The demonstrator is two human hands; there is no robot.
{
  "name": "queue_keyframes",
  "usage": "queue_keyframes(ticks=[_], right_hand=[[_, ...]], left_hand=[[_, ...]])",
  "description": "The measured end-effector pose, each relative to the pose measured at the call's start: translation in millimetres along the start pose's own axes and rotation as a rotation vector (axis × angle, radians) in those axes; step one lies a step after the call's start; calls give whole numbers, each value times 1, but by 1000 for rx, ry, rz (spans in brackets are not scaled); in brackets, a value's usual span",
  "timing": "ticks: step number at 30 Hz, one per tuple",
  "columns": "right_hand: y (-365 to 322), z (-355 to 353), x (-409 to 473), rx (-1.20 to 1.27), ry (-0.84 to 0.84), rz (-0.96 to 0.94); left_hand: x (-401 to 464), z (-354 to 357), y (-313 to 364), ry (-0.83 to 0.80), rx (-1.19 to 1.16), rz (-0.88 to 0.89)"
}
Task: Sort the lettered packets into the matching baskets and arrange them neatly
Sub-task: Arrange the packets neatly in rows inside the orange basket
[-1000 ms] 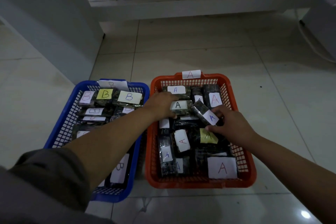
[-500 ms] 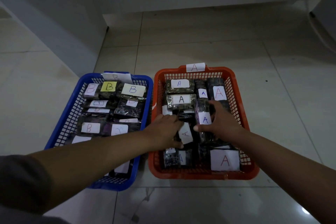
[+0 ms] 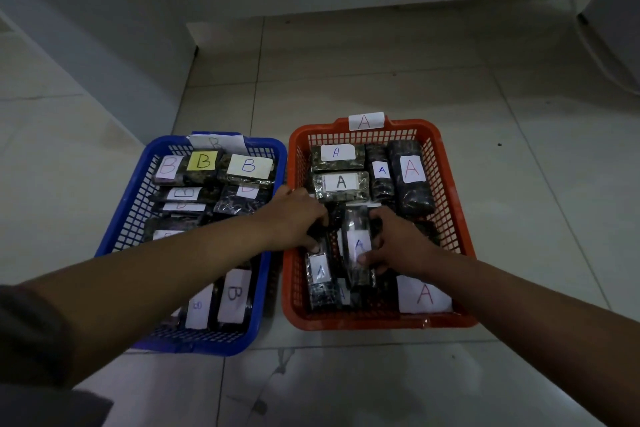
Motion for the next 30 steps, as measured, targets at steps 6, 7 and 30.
queue_keyframes(ticks=[6,7,30], right_hand=[[6,19,2,-129,53,-36],[7,16,2,-138,81,-46],[12,-50,-27,-595,-254,-80]], left_hand=[[-9,16,14,-29,136,5],[-9,17,18,-17,151,13],[0,5,38,121,-107,68]])
Point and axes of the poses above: each hand's wrist, its own x-axis towards the middle knuckle, its own z-axis out of the palm, y = z × x, the point moved 9 cm from there along x, towards the middle knuckle, and after that the axes turned 12 degrees about x, right-handed, at the moved point
